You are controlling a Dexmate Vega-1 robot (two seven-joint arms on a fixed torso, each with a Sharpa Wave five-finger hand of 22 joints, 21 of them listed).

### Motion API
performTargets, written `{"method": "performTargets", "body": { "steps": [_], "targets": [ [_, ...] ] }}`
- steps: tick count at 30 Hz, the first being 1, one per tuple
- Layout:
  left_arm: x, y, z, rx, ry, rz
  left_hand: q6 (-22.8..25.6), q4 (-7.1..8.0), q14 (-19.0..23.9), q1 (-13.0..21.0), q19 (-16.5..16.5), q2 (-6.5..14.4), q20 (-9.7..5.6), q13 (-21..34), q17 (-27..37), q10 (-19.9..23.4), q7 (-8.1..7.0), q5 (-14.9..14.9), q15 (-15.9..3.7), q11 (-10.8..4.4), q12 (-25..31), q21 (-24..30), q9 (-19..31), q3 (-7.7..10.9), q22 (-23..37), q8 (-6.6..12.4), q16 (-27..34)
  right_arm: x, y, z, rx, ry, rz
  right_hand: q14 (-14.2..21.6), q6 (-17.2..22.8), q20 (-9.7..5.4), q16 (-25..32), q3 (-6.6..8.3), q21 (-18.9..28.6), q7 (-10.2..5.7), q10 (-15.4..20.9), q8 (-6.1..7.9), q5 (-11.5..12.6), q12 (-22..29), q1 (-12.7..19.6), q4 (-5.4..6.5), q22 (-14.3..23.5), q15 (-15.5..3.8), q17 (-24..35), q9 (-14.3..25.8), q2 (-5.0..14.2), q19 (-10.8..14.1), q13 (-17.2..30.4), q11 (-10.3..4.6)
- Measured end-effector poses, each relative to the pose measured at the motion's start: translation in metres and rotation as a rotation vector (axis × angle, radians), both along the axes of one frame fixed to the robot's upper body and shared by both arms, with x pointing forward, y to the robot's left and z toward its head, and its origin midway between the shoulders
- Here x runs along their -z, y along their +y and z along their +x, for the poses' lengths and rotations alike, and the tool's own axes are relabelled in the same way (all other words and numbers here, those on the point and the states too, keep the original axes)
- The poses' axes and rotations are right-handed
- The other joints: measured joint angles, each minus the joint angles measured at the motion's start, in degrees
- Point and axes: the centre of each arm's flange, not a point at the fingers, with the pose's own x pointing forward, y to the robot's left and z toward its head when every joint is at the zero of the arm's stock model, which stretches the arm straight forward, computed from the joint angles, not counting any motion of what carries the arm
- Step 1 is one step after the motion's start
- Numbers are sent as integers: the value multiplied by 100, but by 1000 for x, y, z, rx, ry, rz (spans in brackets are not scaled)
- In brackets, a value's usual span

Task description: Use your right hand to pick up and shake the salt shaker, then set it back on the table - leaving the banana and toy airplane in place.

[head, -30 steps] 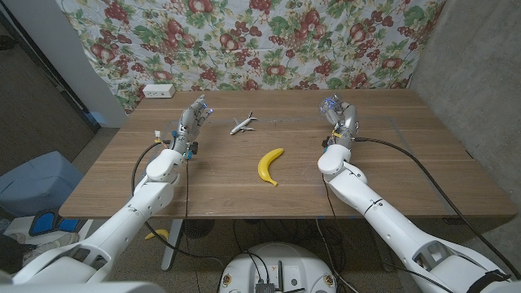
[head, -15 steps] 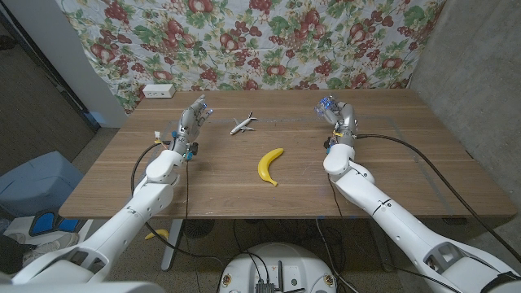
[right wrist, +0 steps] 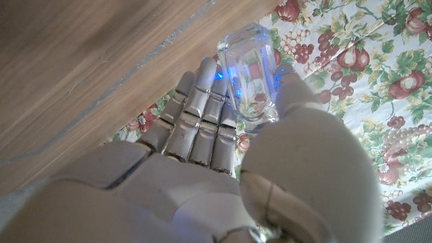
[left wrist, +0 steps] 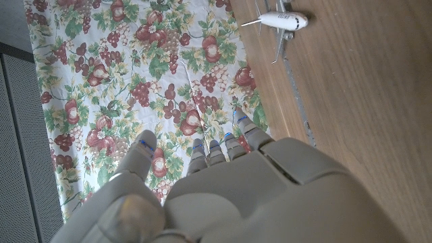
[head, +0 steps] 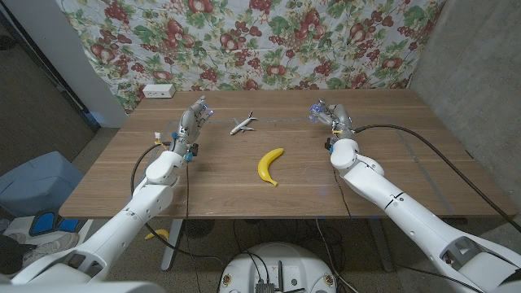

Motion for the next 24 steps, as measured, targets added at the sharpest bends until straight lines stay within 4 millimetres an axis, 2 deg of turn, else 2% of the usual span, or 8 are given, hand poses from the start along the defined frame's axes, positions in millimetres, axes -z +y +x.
{"method": "performTargets", "body": {
  "steps": [14,16,23,24],
  "targets": [
    [2,1,0,1,2,0,0,0,0,0,0,0,0,0,0,0,0,0,0,0,0,0,0,0,0,-21,0,-2,0,-2,-6,30,-28,19,0,3,-26,-1,43,-1,20,-1,-5,-8,0,1,-19,19,10,5,0,-2,6,19],
    [2,1,-1,1,2,-1,0,0,0,0,0,0,0,0,0,0,0,0,0,0,0,0,0,0,0,-21,0,-1,0,-2,-3,26,-24,19,-1,45,-26,-1,43,-1,20,-1,-6,-23,0,1,-19,19,29,4,0,-45,12,19],
    [2,0,-2,3,0,-1,0,0,0,0,0,0,0,0,0,0,0,0,0,0,0,0,0,0,0,-21,0,-4,-1,-8,16,-47,17,32,-1,43,-26,15,88,-1,20,-2,-22,-40,0,-16,-18,6,37,4,0,-42,42,18],
    [2,1,-2,3,-2,-1,0,0,0,0,0,0,0,0,0,0,0,0,0,0,0,0,0,0,0,-21,0,3,-1,-7,25,-48,37,32,-1,43,-26,15,88,-1,20,-2,-23,-41,0,-16,-19,6,37,4,0,-42,43,18]
  ]
}}
